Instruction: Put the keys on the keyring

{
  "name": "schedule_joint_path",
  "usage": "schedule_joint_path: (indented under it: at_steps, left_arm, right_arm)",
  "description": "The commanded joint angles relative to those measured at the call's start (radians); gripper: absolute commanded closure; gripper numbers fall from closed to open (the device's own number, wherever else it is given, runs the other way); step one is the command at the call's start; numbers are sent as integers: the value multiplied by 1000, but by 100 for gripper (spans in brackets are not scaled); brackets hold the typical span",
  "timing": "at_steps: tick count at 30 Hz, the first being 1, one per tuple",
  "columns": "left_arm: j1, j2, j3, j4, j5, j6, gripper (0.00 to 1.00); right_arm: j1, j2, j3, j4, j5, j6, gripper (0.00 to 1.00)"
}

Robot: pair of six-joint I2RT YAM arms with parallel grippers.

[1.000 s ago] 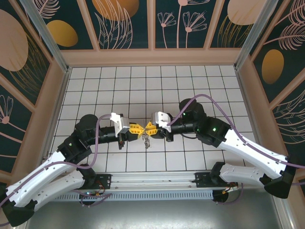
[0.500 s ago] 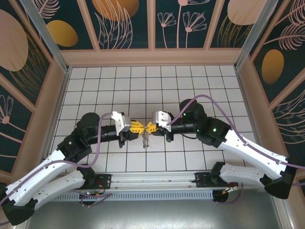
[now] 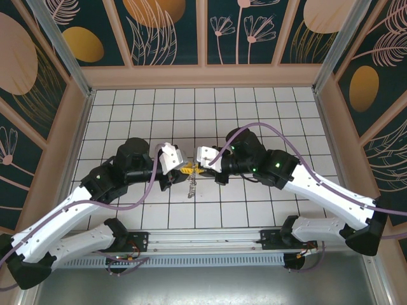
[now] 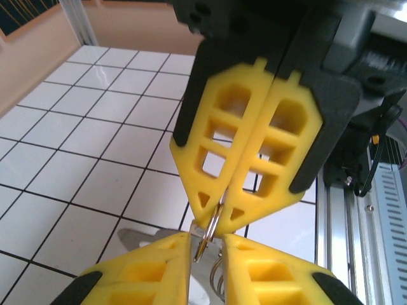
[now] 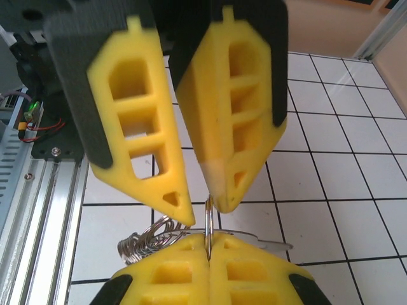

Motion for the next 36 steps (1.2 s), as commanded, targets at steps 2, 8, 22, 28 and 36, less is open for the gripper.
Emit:
schedule_joint_path:
  at_steps: [2,8,22,28,36]
  left_arm:
    - [-3,-2,20,-5,19,26,80]
    - [-4,-13,20,7,24,18,79]
    - [-4,4,15,34,36,14,80]
    - [-3,12,-2,84,63,13,97]
    - [-3,-70,-71,232,123,-61,100]
  right_arm:
    - [7,-14,44,0,-26,-18,100]
    - [11,12,46,-42,-38,-22,100]
    - [17,10,53,-36,-86,-25,100]
    - [18,15,53,-45,-95,-29,100]
    - [16,-21,-5,18,-92,9,91]
